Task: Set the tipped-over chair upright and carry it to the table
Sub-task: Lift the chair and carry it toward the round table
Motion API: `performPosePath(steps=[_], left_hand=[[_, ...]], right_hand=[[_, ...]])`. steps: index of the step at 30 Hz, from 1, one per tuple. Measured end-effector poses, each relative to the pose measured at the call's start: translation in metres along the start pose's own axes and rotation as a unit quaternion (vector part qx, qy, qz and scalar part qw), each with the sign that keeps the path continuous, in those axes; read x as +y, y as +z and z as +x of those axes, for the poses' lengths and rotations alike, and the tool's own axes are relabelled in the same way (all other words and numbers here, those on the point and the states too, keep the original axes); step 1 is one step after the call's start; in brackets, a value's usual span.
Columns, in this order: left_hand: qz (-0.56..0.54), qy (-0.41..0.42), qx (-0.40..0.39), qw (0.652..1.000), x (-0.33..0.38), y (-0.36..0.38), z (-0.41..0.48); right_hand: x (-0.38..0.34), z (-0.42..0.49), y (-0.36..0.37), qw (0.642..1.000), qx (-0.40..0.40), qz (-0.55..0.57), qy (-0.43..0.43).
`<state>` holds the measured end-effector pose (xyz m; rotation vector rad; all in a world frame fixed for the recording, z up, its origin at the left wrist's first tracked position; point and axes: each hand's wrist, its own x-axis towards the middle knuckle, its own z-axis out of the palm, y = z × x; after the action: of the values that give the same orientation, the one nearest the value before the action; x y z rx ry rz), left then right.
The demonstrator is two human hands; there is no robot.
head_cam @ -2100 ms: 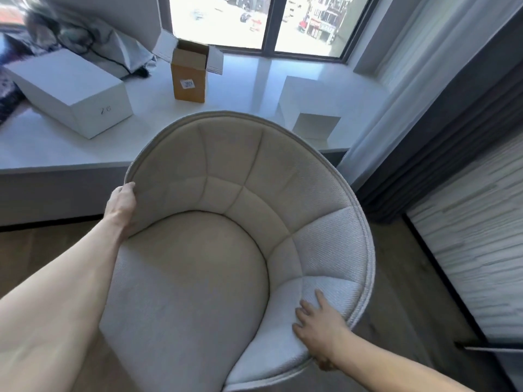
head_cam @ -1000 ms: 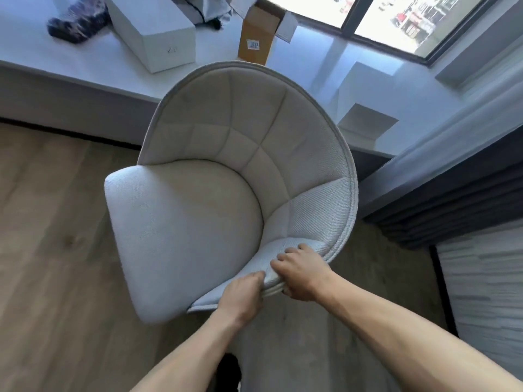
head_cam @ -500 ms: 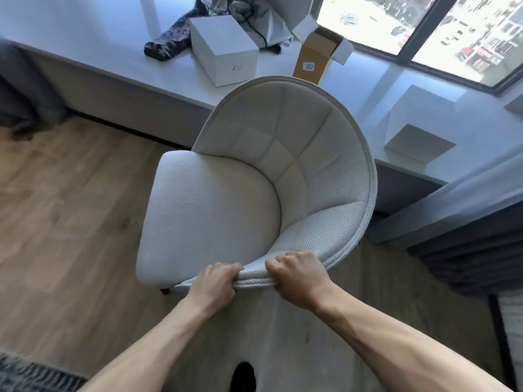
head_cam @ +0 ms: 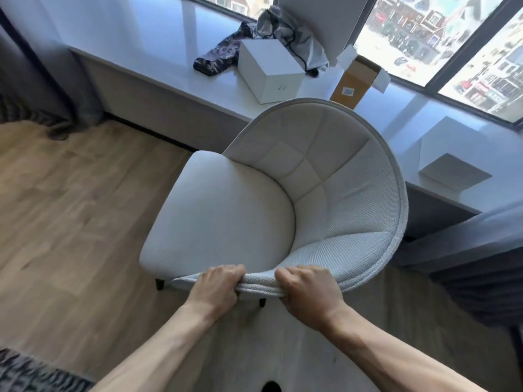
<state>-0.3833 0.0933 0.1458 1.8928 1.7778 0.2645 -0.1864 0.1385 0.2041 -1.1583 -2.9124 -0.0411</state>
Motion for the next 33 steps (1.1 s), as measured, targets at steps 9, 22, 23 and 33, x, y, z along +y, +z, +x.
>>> performPosePath(steps=[9,22,23,33], left_hand=[[-0.016,0.013,0.026,0.999,-0.087,-0.053,-0.027],[-0.043,-0.066,0.062,0.995,-0.214,-0.101,-0.075],[-0.044,-0.076,0.064,0.994,-0.219,-0.099,-0.077],[-0.426,-0.307,0.076,0.847,-0.212,-0.114,-0.077]], right_hand=[[-0.081,0.067,-0.006,1.0,-0.003,0.004,0.005],[-0.191,0.168,0.009,0.997,-0.006,0.015,-0.071],[-0.196,0.172,0.009,0.997,-0.01,0.018,-0.068],[-0.172,0.21,-0.027,0.94,-0.258,0.196,0.111]])
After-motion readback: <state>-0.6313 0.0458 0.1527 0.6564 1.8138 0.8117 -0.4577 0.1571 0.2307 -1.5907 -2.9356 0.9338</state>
